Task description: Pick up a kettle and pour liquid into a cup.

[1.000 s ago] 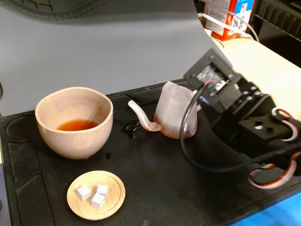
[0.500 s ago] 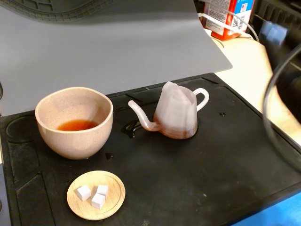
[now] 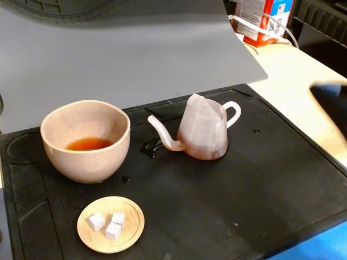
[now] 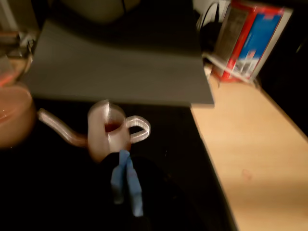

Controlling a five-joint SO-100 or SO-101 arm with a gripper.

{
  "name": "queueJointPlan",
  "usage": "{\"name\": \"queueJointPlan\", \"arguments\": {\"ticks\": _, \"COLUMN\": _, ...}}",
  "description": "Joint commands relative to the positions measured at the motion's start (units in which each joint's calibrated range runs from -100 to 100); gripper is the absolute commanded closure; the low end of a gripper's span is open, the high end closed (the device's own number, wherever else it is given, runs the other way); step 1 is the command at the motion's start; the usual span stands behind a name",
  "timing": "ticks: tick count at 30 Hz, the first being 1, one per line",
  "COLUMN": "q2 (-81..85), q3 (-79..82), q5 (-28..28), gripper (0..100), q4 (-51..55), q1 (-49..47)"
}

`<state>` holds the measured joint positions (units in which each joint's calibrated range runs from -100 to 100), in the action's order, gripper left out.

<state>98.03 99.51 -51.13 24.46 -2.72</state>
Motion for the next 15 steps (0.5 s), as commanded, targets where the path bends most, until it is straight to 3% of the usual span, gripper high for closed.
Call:
{"name": "queueJointPlan", "arguments": {"ticks": 1, "q2": 0.3, "q3": 0.3, "q5": -0.2, "gripper": 99, "q4": 5.8, "q1": -0.2}}
{"name": "queueJointPlan", "arguments": {"ticks": 10, "q2": 0.3, "q3": 0.3, "q5": -0.2, "gripper": 99, "q4": 42.3, "q1": -0.1}}
{"name": "queueJointPlan", "arguments": {"ticks": 15, "q2": 0.3, "q3": 0.3, "q5": -0.2, "gripper": 99, "q4": 50.5, "q1": -0.1}}
